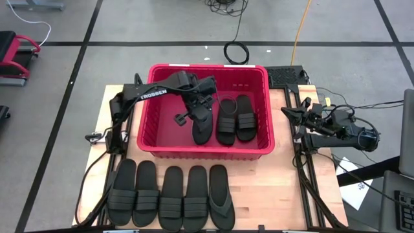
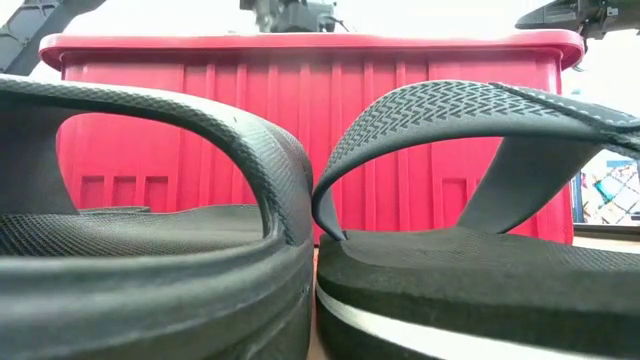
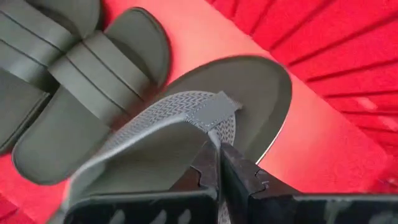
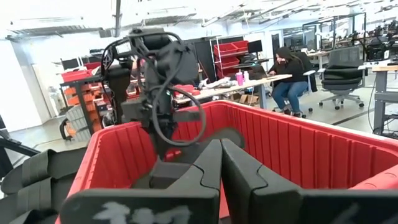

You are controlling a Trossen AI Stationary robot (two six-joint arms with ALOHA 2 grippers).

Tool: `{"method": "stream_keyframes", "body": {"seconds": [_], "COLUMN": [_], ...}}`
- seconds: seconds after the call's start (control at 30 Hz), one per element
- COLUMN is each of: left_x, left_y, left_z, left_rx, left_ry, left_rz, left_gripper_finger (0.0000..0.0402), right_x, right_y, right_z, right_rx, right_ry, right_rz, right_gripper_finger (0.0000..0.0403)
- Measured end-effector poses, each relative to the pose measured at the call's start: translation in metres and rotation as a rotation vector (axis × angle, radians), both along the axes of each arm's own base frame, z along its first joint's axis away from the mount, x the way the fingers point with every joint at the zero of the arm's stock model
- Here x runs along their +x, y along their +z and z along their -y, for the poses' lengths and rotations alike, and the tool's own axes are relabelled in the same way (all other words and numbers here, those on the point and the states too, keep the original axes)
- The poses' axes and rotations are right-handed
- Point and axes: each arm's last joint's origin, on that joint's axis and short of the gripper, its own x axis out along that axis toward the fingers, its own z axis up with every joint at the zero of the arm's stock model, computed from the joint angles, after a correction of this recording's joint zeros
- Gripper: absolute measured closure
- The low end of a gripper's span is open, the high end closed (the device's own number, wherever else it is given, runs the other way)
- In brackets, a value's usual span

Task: Pick and place slides into bin
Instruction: Put the right flip flop into the bin

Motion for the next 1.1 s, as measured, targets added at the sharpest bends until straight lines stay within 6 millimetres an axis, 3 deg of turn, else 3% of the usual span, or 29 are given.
{"method": "stream_keyframes", "body": {"seconds": [0.33, 1.1], "left_x": [0.001, -0.005], "left_y": [-0.033, -0.088], "left_z": [-0.019, -0.025], "left_rx": [-0.049, -0.099], "left_ry": [0.001, -0.011], "left_rz": [0.048, 0.053], "left_gripper_finger": [0.0401, 0.0401], "right_x": [-0.001, -0.001], "right_y": [0.000, 0.000], "right_z": [0.002, 0.002], "right_rx": [0.006, 0.010], "right_ry": [-0.065, -0.081], "right_rz": [-0.001, 0.000], "right_gripper_finger": [0.0403, 0.0403]}}
